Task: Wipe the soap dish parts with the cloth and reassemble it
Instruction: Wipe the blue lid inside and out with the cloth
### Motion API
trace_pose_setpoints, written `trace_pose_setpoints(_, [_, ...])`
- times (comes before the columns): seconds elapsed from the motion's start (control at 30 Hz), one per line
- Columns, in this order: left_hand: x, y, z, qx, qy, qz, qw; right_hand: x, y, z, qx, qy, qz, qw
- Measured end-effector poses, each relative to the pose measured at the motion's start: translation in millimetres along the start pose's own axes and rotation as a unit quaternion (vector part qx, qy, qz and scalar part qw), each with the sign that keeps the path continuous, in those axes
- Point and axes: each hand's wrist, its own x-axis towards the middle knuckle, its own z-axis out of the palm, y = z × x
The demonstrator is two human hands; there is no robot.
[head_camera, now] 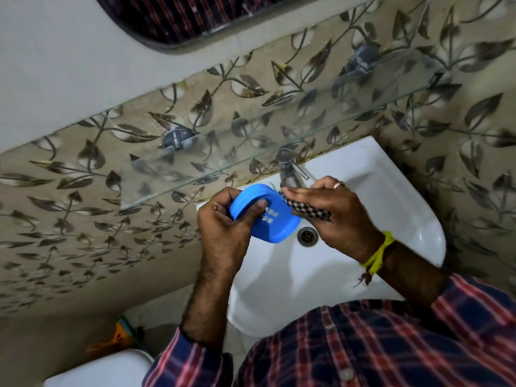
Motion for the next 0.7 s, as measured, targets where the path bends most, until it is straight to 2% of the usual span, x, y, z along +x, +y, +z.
trace_pose_setpoints(0.1, [-5,-2,6,0.005,-0.026,-0.017,0.999,0,-10,7,-0.001,0.009,-0.007,1.000])
trace_pose_setpoints(0.27, [2,2,0,-0.062,0.021,-0.003,0.998,1,-5,4,-0.029,0.028,-0.028,0.999])
trace_pose_setpoints(0.37, [4,-2,-2,-0.069,0.018,-0.011,0.997,-3,1,1,-0.039,0.019,-0.018,0.999])
trace_pose_setpoints(0.5, [2,-5,7,-0.094,0.036,-0.021,0.995,15,-16,9,-0.062,0.040,-0.059,0.996])
trace_pose_setpoints(0.63, [13,-4,-7,-0.119,0.073,0.000,0.990,-5,6,5,-0.035,0.037,-0.014,0.999])
trace_pose_setpoints(0.7, [14,-4,-8,-0.135,0.083,-0.008,0.987,-12,5,7,-0.022,0.062,0.010,0.998])
